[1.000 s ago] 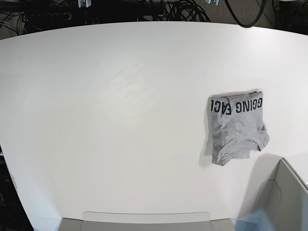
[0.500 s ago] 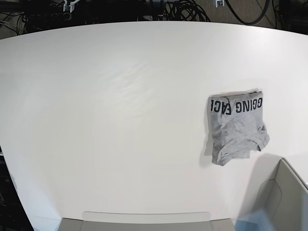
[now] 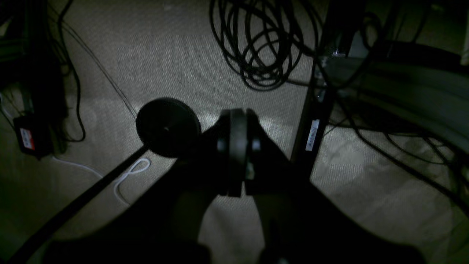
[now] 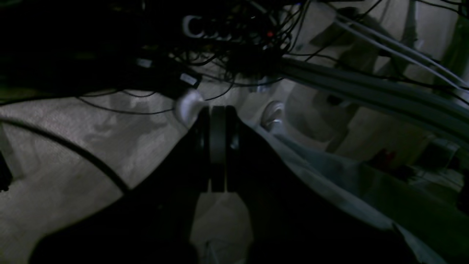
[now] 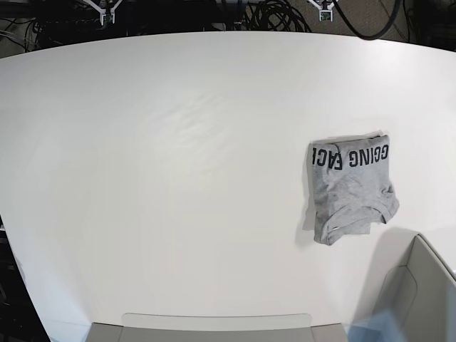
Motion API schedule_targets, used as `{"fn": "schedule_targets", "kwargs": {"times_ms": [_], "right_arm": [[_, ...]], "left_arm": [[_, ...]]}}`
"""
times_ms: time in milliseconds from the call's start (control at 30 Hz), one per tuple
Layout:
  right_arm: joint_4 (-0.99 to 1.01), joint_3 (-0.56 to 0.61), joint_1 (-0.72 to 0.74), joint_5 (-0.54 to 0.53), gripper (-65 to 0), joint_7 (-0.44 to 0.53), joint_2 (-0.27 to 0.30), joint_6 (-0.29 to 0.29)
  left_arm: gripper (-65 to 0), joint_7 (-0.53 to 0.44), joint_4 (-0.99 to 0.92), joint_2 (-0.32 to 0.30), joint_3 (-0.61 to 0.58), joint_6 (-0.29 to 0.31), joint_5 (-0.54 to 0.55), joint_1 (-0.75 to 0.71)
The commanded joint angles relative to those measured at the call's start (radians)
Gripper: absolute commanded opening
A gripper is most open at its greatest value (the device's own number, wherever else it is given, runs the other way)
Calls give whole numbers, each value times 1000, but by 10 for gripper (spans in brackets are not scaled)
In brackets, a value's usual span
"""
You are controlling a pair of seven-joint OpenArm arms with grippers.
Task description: Fold the T-shirt properly
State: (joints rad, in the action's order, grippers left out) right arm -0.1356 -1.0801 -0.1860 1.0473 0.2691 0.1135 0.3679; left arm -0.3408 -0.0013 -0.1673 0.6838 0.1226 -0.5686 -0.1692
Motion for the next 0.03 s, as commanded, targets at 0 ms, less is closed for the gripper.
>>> {"fn": "schedule_targets", "kwargs": {"times_ms": [0], "right_arm": [[-6, -2, 1, -5, -650, 3, 4, 19]], "left_arm": [[-650, -4, 1, -8, 1, -5, 0, -10]]}}
